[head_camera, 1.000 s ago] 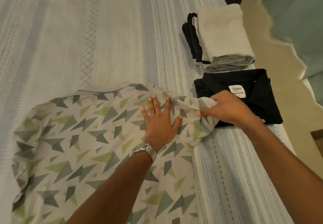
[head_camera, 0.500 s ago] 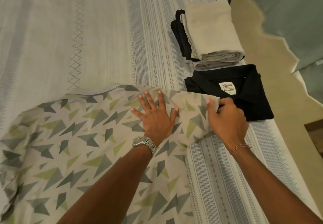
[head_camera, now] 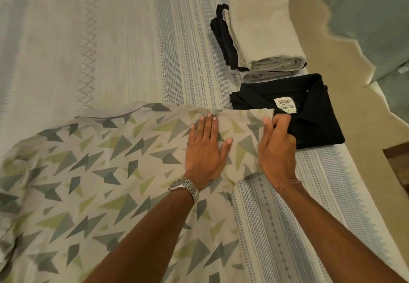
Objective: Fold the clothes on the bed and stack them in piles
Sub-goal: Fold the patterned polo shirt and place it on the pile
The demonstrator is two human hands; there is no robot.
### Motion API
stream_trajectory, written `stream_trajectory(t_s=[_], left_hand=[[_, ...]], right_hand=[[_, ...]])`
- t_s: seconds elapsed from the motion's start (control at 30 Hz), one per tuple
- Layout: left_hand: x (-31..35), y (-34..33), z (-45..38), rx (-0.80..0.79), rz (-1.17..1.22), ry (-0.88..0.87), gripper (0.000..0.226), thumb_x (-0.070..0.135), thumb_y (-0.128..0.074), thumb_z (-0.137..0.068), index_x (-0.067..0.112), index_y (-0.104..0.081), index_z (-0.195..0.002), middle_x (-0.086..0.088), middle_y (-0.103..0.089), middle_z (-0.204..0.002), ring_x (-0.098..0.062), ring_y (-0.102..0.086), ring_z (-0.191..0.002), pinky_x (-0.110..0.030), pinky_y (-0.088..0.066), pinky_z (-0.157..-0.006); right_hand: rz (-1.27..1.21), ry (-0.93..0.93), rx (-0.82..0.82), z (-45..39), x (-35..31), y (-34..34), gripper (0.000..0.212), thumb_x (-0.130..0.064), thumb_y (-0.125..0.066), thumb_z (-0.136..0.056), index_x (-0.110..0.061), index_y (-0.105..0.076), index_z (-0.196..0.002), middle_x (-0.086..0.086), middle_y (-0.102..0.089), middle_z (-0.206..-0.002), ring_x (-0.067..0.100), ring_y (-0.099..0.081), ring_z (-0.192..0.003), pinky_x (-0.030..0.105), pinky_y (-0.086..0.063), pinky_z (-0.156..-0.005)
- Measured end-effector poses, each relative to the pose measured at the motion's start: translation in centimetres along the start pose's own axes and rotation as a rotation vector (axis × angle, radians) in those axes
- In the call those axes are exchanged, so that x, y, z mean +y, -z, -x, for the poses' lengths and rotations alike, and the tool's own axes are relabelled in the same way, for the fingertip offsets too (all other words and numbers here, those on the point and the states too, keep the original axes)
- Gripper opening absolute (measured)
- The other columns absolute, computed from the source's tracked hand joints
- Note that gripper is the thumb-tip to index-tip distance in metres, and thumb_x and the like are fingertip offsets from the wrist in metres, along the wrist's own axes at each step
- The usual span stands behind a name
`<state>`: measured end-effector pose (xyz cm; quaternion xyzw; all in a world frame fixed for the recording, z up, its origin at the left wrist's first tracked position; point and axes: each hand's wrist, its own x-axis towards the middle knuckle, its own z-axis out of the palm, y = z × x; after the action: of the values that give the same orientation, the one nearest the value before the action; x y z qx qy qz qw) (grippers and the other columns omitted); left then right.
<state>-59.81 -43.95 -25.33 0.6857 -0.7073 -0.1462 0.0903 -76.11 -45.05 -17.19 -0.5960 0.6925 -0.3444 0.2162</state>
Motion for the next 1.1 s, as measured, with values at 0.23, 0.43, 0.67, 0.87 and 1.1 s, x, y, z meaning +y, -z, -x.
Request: stream_trajectory(t_s=[0.23,0.43,0.67,0.87,1.1], left_hand=[[0.4,0.3,-1.1,-0.078,-0.172,0.063,0.087,0.071,-0.011,-0.096,0.015,0.003,-0.162,-0.008,0.009,-0.17,-0.031,0.01,-0.156,-0.063,0.002,-0.121],[-1.1,1.8,-3.6,-0.17,-0.236,0.011,0.102,0.09,-0.011,-0.081,0.03,0.004,-0.162,-0.003,0.012,-0.17,-0.03,0.013,-0.155,-0.078,0.006,-0.11],[-3.6,4.1,-4.8,-0.163,-0.131,-0.149,0.082,0.065,-0.013,-0.096,0.02,0.008,-0.161,-0.004,0.013,-0.169,-0.026,0.012,-0.156,-0.067,-0.004,-0.12],[-7.1,4.9,-4.0,-0.231,-0.197,0.008,0.08,0.057,-0.018,-0.104,0.006,0.008,-0.16,-0.018,0.012,-0.168,-0.033,0.01,-0.155,-0.051,0.002,-0.126],[-6.1,5.7,-2.8,-0.129,-0.24,-0.061,0.07,0.046,-0.018,-0.108,0.004,0.002,-0.16,-0.017,0.0,-0.169,-0.032,0.002,-0.156,-0.053,-0.006,-0.126]], right_hand=[[0.426,-0.005,0.029,-0.1,1.9,-0.2,0.035,-0.044,-0.035,-0.108,-0.01,-0.045,-0.104,0.015,-0.063,-0.067,0.037,-0.062,-0.055,0.048,-0.055,-0.053],[0.398,-0.052,-0.034,1.3,2.5,0.4,0.033,-0.05,-0.044,-0.104,-0.017,-0.048,-0.102,-0.001,-0.055,-0.068,0.022,-0.052,-0.058,0.035,-0.044,-0.058],[0.255,-0.07,-0.039,2.6,3.6,0.6,0.024,-0.04,-0.051,-0.104,-0.017,-0.053,-0.1,-0.001,-0.061,-0.071,0.019,-0.06,-0.062,0.027,-0.039,-0.048],[0.158,-0.219,-0.053,4.4,3.5,0.7,0.039,-0.059,-0.052,-0.098,-0.021,-0.053,-0.106,-0.008,-0.065,-0.083,0.014,-0.063,-0.072,0.036,-0.054,-0.062],[0.02,-0.246,-0.06,10.5,4.9,0.6,0.036,-0.048,-0.065,-0.094,-0.021,-0.048,-0.109,-0.005,-0.06,-0.087,0.013,-0.061,-0.074,0.04,-0.056,-0.061]])
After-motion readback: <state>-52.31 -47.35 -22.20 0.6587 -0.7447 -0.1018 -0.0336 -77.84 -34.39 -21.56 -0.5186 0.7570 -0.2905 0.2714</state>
